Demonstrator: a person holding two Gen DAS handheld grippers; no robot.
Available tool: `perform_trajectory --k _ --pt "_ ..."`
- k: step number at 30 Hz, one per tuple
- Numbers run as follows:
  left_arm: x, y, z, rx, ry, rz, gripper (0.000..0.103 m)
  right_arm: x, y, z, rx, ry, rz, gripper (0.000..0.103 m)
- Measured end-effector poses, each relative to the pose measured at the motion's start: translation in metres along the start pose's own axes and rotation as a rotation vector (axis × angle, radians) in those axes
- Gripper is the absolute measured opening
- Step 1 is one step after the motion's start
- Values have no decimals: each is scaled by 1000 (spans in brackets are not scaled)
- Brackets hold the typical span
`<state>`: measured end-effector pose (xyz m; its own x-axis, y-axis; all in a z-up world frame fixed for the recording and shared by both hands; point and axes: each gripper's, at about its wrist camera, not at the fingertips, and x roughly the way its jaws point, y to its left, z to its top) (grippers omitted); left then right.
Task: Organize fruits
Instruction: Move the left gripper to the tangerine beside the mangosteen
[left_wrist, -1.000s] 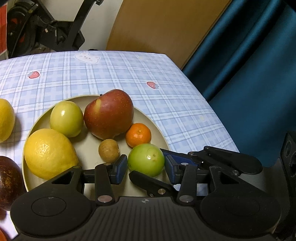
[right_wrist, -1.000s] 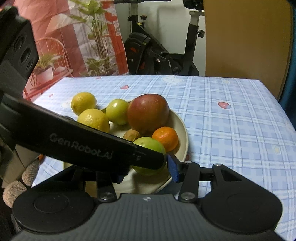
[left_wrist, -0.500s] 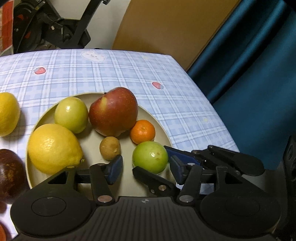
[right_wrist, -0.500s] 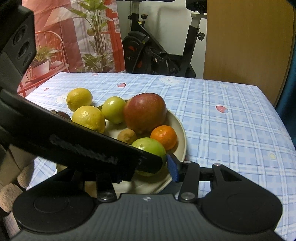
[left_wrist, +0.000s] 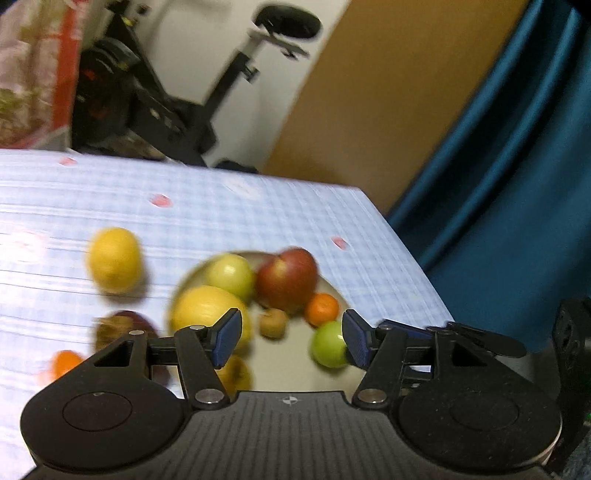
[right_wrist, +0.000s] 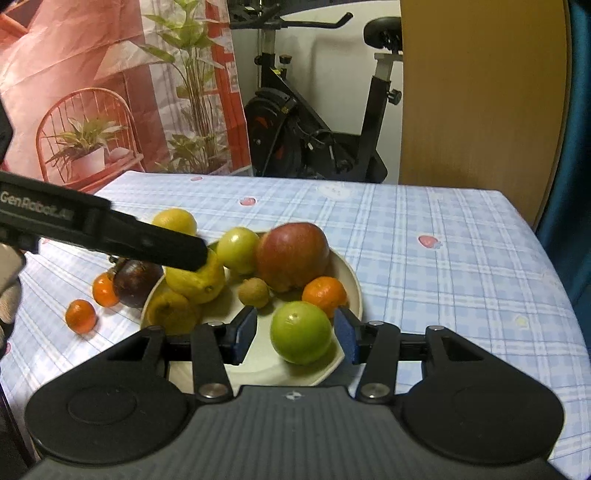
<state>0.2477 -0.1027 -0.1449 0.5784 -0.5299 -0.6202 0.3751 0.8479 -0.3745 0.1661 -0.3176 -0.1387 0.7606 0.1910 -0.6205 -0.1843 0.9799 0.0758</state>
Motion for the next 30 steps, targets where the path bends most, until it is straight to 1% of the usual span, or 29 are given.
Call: perform_trajectory --k 1,2,4,5,8,11,15,17,20,26,28,30 --pt "-9 3 -2 9 -33 26 63 -2 2 1 -1 -5 2 50" --pt "-19 5 -4 31 -79 71 63 -4 4 3 -2 -10 4 50" --pt "-34 10 -10 54 -135 164 64 -7 10 5 -6 -20 9 50" --pt "-40 13 -11 52 -151 188 64 -9 13 6 -9 -24 11 50" --pt "-59 27 -14 36 -187 228 64 -11 24 9 -18 -33 24 50" --pt "-73 37 -11 31 -199 276 69 -13 37 12 -31 -40 35 50" --pt "-88 49 -7 22 -206 308 69 -10 53 16 -41 -46 53 50" --pt "-95 55 -5 20 -225 338 69 -9 62 18 -44 -49 61 50" --pt "-106 61 -4 16 -247 360 69 -5 76 20 -41 -53 76 50" --pt "-118 68 -7 11 -259 377 69 6 102 26 -69 -35 101 50" --pt "-119 73 -9 4 -251 376 69 10 110 29 -84 -30 107 50" --pt "-119 76 -13 -3 -234 359 69 13 117 30 -92 -28 112 50"
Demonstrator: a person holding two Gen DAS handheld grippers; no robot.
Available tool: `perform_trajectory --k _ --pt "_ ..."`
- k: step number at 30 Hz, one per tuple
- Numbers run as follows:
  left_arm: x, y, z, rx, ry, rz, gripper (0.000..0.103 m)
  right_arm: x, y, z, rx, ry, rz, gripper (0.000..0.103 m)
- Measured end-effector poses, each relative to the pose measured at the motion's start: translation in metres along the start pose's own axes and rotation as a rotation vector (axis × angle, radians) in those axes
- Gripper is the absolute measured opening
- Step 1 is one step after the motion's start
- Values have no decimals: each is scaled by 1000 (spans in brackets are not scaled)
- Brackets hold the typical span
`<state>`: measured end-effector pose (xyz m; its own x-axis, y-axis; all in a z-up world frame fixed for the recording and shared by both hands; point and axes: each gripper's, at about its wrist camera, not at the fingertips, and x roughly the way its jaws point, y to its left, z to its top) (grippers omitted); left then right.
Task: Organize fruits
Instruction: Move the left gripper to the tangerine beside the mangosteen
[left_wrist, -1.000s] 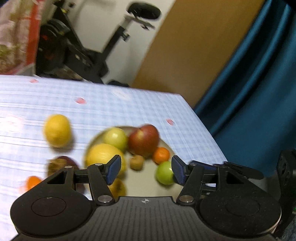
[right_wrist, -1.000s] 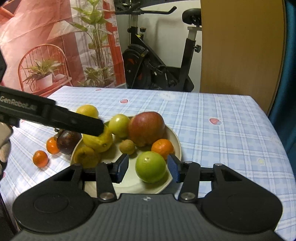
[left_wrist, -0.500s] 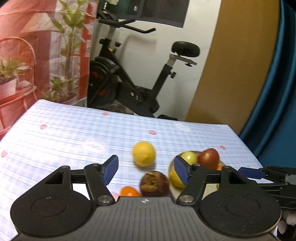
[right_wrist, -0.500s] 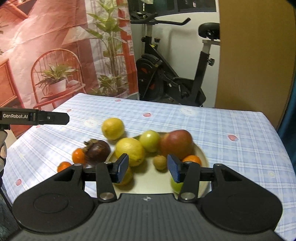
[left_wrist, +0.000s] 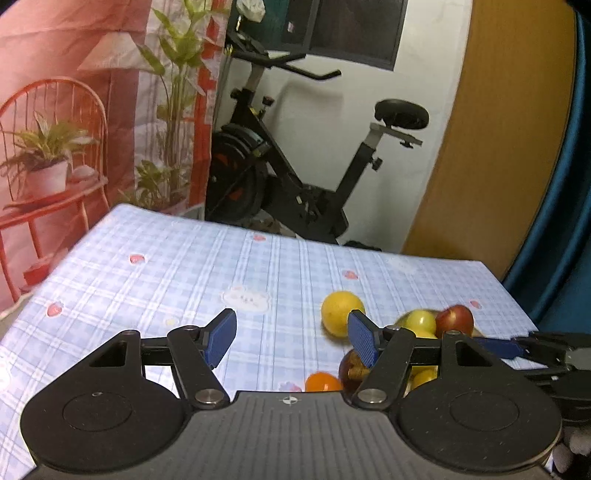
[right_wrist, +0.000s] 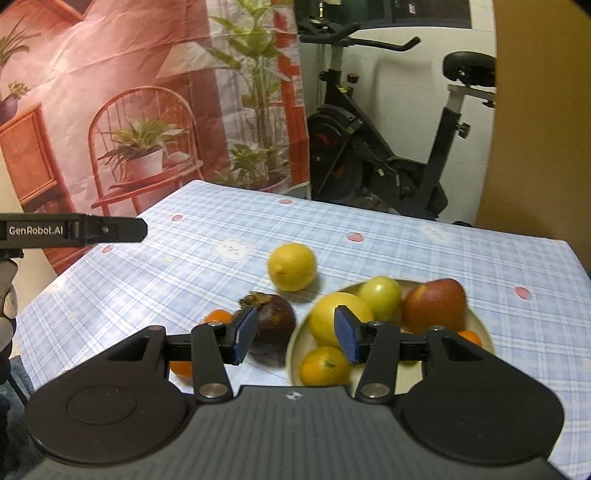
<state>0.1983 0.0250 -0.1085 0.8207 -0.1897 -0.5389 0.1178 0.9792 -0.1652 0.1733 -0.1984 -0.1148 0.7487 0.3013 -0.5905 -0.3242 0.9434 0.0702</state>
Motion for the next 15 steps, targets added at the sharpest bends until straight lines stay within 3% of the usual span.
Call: perform_trajectory --k 7,15 --pt "9 23 -11 -76 51 -53 68 27 26 -4 4 48 54 50" --pt "17 38 -22 -122 78 -65 68 65 73 -18 -116 138 138 50"
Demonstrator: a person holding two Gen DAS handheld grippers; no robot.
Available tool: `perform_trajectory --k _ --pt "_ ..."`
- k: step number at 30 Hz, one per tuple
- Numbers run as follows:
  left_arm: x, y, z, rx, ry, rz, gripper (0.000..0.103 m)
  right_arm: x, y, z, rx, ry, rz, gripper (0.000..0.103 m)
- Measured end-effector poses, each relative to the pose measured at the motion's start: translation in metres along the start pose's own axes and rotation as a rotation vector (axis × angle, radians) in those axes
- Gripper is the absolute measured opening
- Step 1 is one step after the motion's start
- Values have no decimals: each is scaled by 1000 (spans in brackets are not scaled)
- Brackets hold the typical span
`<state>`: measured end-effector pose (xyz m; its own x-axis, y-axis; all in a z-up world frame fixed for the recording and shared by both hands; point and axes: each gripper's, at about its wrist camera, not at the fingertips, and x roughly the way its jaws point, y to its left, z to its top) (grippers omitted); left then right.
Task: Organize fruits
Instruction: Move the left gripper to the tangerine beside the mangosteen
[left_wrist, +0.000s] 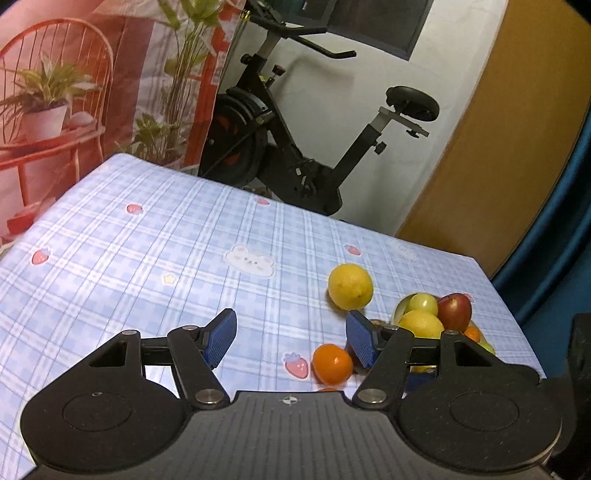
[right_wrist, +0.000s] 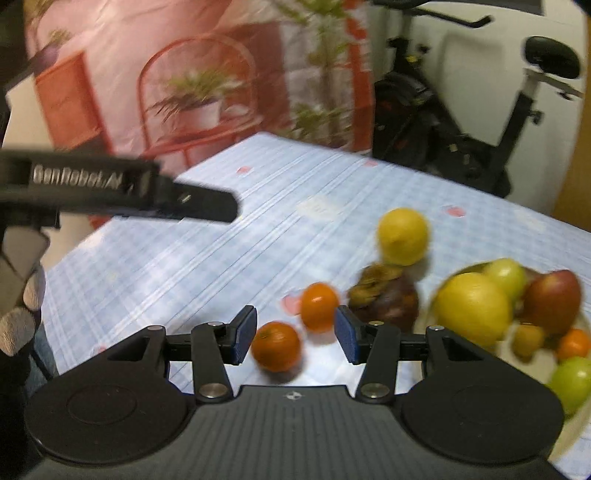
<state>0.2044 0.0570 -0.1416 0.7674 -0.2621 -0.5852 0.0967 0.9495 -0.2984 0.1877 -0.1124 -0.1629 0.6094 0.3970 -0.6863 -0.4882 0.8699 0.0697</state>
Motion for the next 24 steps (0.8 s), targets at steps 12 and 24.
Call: perform_trajectory --k 12,24 --pt "7 7 -9 -23 32 9 67 24 8 -10 -7 45 -12 49" --pt "13 5 -17 -8 73 -2 67 24 7 -22 13 35 -14 48"
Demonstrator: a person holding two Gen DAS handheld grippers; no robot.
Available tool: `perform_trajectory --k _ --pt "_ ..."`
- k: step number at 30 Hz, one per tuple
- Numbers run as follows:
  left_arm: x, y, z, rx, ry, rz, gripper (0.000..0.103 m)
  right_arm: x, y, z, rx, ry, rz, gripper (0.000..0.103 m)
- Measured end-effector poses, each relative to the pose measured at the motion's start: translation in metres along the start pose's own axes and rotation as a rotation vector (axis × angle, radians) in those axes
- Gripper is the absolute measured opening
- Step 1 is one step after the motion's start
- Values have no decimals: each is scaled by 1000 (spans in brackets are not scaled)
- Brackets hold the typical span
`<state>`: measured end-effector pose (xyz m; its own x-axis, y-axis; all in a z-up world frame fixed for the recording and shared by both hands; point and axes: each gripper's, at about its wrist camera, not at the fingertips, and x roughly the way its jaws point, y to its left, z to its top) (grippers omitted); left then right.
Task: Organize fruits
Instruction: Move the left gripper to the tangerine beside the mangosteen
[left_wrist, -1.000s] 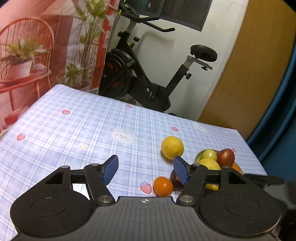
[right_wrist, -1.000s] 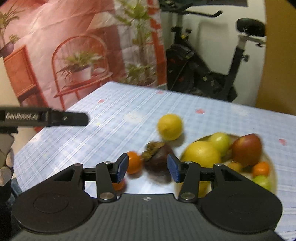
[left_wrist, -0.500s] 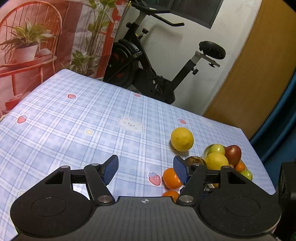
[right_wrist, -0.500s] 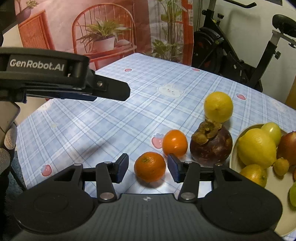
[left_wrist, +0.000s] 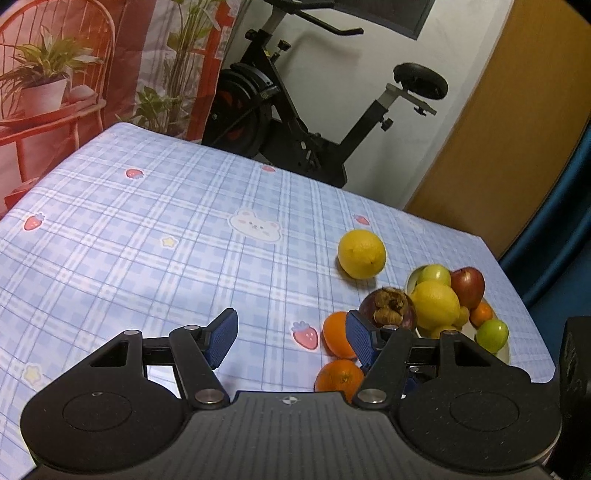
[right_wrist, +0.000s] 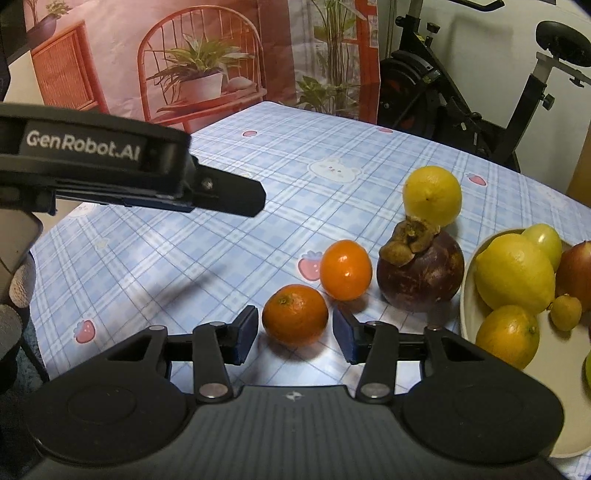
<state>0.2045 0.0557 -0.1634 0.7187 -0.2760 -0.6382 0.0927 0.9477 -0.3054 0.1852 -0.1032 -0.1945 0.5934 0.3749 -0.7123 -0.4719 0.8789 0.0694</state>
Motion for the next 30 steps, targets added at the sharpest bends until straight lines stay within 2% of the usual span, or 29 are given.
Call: perform_trajectory --k 4,6,10,17,25,30 --pt "2 0 -2 7 12 -4 66 0 -1 0 9 -9 -3 48" --pt "3 0 -2 4 16 -8 59 -2 -1 1 7 -18 -1 48" --pt "6 1 -4 1 27 -3 59 -2 0 -1 3 -18 15 43" --pt "12 -2 -7 5 45 -4 59 -9 -4 -10 24 -40 36 42" --pt "19 -8 -14 22 72 -13 59 -26 -10 -29 52 -68 18 42" --pt "22 -11 -19 30 78 -52 59 -35 -17 -36 78 -86 -6 42"
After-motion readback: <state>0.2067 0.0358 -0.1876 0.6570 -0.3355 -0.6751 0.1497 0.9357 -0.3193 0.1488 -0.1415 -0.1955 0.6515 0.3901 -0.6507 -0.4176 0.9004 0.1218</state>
